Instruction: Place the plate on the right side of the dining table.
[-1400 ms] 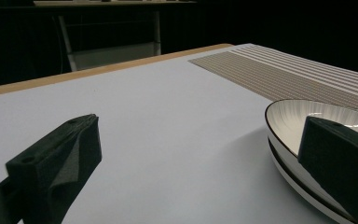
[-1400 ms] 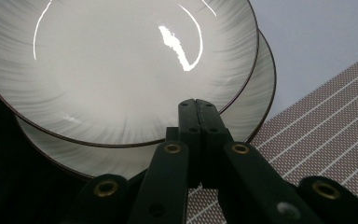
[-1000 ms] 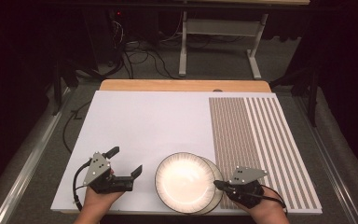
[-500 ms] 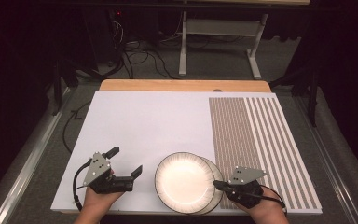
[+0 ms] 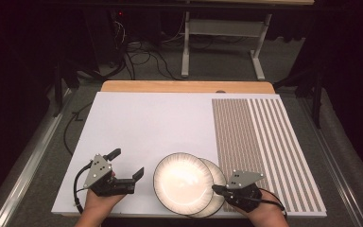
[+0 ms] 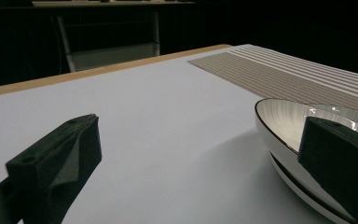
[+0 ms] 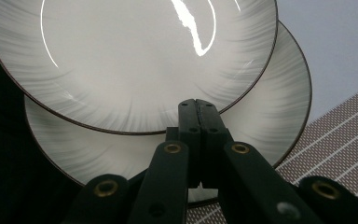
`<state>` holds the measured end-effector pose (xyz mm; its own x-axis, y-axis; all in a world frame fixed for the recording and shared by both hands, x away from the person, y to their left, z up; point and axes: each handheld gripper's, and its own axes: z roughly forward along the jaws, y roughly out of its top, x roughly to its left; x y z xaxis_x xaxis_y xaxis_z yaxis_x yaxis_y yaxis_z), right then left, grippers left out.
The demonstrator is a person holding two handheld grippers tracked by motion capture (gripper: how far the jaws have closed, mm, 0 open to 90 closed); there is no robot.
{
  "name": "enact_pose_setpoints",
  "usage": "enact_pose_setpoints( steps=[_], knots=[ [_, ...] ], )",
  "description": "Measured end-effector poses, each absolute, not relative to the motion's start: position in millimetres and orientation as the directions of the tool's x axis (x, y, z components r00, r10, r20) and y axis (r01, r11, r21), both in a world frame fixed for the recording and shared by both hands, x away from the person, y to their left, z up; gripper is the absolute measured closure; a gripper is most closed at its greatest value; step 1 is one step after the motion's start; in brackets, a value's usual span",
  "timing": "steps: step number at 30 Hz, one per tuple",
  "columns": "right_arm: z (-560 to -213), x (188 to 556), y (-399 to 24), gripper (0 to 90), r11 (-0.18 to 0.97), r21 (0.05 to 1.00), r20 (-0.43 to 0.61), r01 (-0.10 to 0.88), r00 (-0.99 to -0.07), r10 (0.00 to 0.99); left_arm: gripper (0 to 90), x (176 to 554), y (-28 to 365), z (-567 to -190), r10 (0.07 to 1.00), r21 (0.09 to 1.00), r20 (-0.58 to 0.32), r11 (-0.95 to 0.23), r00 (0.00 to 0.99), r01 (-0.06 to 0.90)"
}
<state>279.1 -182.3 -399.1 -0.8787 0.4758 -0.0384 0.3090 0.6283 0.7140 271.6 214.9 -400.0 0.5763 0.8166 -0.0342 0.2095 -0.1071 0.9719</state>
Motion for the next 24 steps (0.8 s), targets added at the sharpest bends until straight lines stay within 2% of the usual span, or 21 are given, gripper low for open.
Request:
enact_pose_setpoints(
  steps=[9, 17, 24],
  knots=[
    [-400.1, 278.5, -176.4, 90.0, 0.640, 0.705, -0.042, 0.304, -0.884, 0.466, 0.2, 267.6, 202.7, -395.3, 0.790, 0.971, -0.065, -0.091, 0.609, 0.222],
    [-400.8, 278.7, -173.4, 90.0, 0.644, 0.705, -0.046, 0.297, -0.887, 0.460, 0.2, 258.1, 171.9, -390.8, 0.711, 0.964, -0.075, -0.128, 0.699, 0.234],
    [-400.9, 278.6, -173.3, 90.0, 0.643, 0.705, -0.047, 0.298, -0.886, 0.461, 0.2, 258.0, 154.6, -395.0, 0.695, 0.936, -0.106, -0.172, 0.711, 0.307]
  ],
)
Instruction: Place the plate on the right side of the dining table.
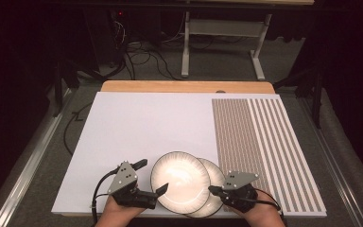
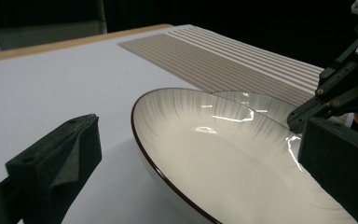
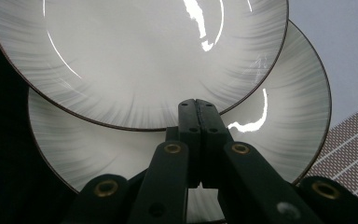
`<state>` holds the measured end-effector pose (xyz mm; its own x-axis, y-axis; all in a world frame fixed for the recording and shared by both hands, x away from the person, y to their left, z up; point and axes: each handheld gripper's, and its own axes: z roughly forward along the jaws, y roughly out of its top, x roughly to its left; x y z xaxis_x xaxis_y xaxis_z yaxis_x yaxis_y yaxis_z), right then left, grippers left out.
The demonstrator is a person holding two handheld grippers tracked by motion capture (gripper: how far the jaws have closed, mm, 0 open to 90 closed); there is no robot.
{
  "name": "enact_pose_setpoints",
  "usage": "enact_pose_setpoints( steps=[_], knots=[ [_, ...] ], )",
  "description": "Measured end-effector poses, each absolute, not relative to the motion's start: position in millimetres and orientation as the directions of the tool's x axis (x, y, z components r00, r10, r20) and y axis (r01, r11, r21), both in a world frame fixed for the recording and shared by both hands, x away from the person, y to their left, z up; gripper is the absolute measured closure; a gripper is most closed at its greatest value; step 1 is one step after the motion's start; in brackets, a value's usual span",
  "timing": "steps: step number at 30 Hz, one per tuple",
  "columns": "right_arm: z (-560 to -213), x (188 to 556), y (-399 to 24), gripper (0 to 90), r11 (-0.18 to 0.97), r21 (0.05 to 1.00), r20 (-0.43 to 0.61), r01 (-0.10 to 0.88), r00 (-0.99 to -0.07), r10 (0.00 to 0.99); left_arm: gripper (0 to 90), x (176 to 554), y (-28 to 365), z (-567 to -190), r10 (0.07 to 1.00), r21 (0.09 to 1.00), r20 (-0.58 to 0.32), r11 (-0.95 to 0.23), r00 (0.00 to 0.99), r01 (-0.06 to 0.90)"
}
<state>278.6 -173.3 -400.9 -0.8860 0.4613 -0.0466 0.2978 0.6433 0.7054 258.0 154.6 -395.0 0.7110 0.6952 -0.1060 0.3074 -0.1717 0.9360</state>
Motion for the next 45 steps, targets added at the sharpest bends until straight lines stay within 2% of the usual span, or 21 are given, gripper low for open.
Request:
enact_pose_setpoints(
  steps=[11, 14, 20, 27, 28, 31, 37, 45],
  knots=[
    [-401.2, 278.5, -173.1, 90.0, 0.640, 0.708, -0.047, 0.297, -0.886, 0.462, 0.2, 265.6, 145.3, -410.0, 0.657, 0.846, -0.245, -0.214, 0.713, 0.488],
    [-401.1, 278.5, -173.2, 90.0, 0.641, 0.707, -0.046, 0.297, -0.886, 0.462, 1.0, 266.0, 143.7, -411.3, 0.651, 0.831, -0.263, -0.223, 0.712, 0.510],
    [-401.3, 278.5, -173.4, 90.0, 0.644, 0.704, -0.048, 0.300, -0.884, 0.464, 17.1, 265.2, 139.3, -411.5, 0.637, 0.761, -0.340, -0.246, 0.692, 0.600],
    [-401.5, 278.7, -173.4, 90.0, 0.646, 0.703, -0.051, 0.299, -0.884, 0.465, 29.3, 264.8, 135.4, -412.0, 0.655, 0.733, -0.338, -0.268, 0.676, 0.625],
    [-401.3, 278.4, -173.4, 90.0, 0.649, 0.700, -0.056, 0.297, -0.883, 0.465, 33.8, 265.2, 136.8, -412.0, 0.656, 0.732, -0.343, -0.262, 0.672, 0.629],
    [-401.8, 278.3, -172.7, 90.0, 0.646, 0.704, -0.057, 0.295, -0.883, 0.465, 38.5, 267.0, 141.3, -411.8, 0.658, 0.720, -0.389, -0.219, 0.644, 0.659],
    [-401.8, 277.2, -171.8, 90.0, 0.653, 0.699, -0.060, 0.293, -0.885, 0.461, 46.5, 267.0, 143.4, -410.0, 0.666, 0.717, -0.403, -0.196, 0.628, 0.668],
    [-401.6, 277.3, -173.3, 90.0, 0.647, 0.703, -0.059, 0.296, -0.882, 0.468, 51.9, 269.1, 144.7, -410.7, 0.669, 0.703, -0.439, -0.160, 0.600, 0.693]
  ],
)
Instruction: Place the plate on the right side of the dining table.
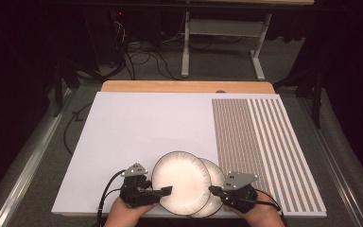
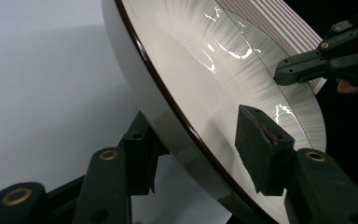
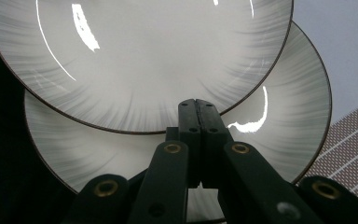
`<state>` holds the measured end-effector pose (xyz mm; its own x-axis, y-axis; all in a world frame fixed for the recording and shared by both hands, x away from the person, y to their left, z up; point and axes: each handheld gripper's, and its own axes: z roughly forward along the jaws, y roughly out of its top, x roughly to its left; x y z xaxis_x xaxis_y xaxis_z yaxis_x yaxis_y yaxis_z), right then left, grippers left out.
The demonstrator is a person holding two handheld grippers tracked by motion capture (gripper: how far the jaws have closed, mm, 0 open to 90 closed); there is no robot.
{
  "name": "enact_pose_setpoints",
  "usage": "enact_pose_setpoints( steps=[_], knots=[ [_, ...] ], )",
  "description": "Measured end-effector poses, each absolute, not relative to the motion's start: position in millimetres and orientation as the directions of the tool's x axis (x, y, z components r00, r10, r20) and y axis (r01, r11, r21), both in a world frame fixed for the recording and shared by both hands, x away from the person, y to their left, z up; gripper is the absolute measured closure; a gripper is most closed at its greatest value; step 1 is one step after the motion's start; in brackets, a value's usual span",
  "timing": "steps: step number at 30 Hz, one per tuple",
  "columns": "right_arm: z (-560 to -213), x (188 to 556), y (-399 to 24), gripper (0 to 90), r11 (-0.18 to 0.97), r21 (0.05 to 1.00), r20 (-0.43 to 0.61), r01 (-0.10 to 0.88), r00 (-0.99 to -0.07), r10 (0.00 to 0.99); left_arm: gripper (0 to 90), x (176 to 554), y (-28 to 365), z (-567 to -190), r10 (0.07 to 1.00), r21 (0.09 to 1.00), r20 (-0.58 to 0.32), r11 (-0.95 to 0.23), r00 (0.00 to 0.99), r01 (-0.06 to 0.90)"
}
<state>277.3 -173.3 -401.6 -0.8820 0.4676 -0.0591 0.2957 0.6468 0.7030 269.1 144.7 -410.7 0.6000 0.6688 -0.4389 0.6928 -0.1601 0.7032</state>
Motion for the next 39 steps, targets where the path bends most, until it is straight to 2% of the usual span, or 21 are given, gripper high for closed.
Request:
enact_pose_setpoints(
  steps=[18, 27, 33, 34, 37, 38, 39],
  knots=[
    [-397.7, 277.4, -179.1, 90.0, 0.622, 0.727, -0.060, 0.290, -0.876, 0.478, 63.5, 270.1, 146.2, -412.1, 0.692, 0.705, -0.463, -0.092, 0.554, 0.703],
    [-387.6, 280.2, -194.7, 87.8, 0.544, 0.780, -0.051, 0.311, -0.834, 0.549, 66.3, 270.0, 146.7, -412.4, 0.688, 0.711, -0.474, -0.070, 0.550, 0.700],
    [-382.8, 283.6, -206.3, 79.0, 0.489, 0.807, -0.036, 0.331, -0.799, 0.601, 68.9, 270.1, 146.9, -412.0, 0.686, 0.722, -0.476, -0.053, 0.551, 0.690],
    [-382.0, 285.4, -210.5, 74.0, 0.476, 0.817, -0.045, 0.326, -0.786, 0.616, 69.2, 270.3, 147.1, -411.7, 0.686, 0.726, -0.475, -0.049, 0.551, 0.686],
    [-380.9, 286.5, -214.6, 69.3, 0.459, 0.825, -0.044, 0.331, -0.771, 0.635, 70.2, 270.7, 147.7, -411.7, 0.688, 0.729, -0.475, -0.043, 0.549, 0.683],
    [-379.5, 287.3, -219.6, 63.2, 0.442, 0.831, -0.043, 0.337, -0.754, 0.656, 70.5, 270.9, 148.2, -411.8, 0.688, 0.729, -0.476, -0.039, 0.548, 0.683],
    [-379.5, 287.3, -219.6, 63.2, 0.442, 0.831, -0.043, 0.337, -0.754, 0.656, 70.5, 271.2, 148.7, -411.7, 0.688, 0.731, -0.477, -0.034, 0.547, 0.681]
  ],
)
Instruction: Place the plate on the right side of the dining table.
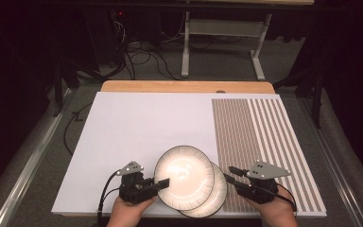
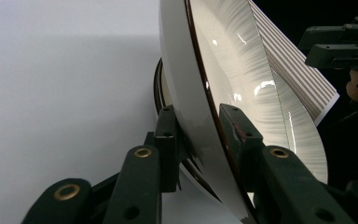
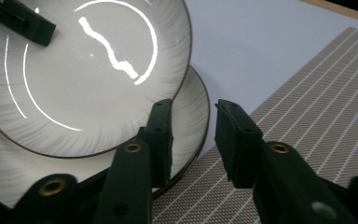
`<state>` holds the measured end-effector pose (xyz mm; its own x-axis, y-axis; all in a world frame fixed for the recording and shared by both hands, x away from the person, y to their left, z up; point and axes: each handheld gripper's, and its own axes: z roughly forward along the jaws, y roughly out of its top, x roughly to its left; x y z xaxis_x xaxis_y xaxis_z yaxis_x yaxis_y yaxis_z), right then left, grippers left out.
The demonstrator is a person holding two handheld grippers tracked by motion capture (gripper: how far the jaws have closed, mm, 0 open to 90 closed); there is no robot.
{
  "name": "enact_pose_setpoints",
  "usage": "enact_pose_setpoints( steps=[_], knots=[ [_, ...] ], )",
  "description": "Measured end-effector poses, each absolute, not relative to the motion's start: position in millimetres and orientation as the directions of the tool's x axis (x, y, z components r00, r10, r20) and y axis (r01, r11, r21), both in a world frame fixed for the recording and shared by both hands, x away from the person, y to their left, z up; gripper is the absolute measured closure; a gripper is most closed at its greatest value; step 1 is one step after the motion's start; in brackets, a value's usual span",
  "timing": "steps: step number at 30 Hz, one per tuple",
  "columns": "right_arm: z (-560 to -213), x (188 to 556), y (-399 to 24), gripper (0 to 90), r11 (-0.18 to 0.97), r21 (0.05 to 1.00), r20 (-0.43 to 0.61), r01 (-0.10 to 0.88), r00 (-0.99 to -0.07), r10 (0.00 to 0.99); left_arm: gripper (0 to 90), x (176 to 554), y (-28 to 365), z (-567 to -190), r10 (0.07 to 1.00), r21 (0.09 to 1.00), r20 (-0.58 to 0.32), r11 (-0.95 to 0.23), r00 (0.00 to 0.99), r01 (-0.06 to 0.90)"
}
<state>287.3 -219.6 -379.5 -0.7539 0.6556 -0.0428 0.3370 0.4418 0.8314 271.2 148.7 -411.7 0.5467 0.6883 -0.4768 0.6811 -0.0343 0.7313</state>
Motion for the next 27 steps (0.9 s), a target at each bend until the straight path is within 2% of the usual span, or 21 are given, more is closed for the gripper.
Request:
enact_pose_setpoints(
  steps=[1, 2, 3, 6, 12, 18, 22, 24, 27],
  knots=[
    [-378.5, 288.2, -224.4, 58.6, 0.425, 0.841, -0.046, 0.335, -0.738, 0.673, 71.4, 271.3, 149.0, -411.4, 0.690, 0.733, -0.476, -0.030, 0.545, 0.679],
    [-378.5, 288.2, -224.4, 58.6, 0.425, 0.841, -0.046, 0.335, -0.738, 0.673, 71.4, 271.4, 149.5, -411.2, 0.691, 0.737, -0.476, -0.026, 0.545, 0.676],
    [-377.9, 289.1, -229.8, 52.1, 0.416, 0.844, -0.054, 0.337, -0.720, 0.692, 72.4, 271.5, 150.2, -410.5, 0.692, 0.745, -0.472, -0.018, 0.547, 0.666],
    [-378.1, 290.4, -234.5, 47.0, 0.399, 0.850, -0.052, 0.342, -0.701, 0.711, 73.4, 271.4, 150.3, -409.5, 0.690, 0.756, -0.467, -0.013, 0.553, 0.654],
    [-375.3, 291.8, -244.7, 28.6, 0.356, 0.869, -0.051, 0.344, -0.652, 0.756, 76.8, 270.1, 150.4, -404.7, 0.687, 0.795, -0.435, -0.010, 0.582, 0.607],
    [-372.5, 291.6, -250.4, 18.0, 0.317, 0.883, -0.035, 0.346, -0.625, 0.780, 78.7, 269.8, 151.5, -401.1, 0.686, 0.819, -0.413, -0.007, 0.598, 0.574],
    [-371.4, 292.5, -254.7, 14.8, 0.301, 0.892, -0.028, 0.339, -0.621, 0.783, 79.6, 269.5, 152.8, -398.7, 0.693, 0.834, -0.394, -0.006, 0.603, 0.552],
    [-371.6, 293.1, -255.9, 9.4, 0.303, 0.892, -0.040, 0.334, -0.611, 0.791, 80.1, 270.3, 155.3, -397.7, 0.692, 0.843, -0.389, 0.001, 0.608, 0.539],
    [-372.2, 294.3, -258.8, 4.6, 0.289, 0.895, -0.032, 0.340, -0.597, 0.802, 80.3, 270.3, 159.7, -394.2, 0.698, 0.871, -0.348, -0.007, 0.625, 0.492]
  ],
)
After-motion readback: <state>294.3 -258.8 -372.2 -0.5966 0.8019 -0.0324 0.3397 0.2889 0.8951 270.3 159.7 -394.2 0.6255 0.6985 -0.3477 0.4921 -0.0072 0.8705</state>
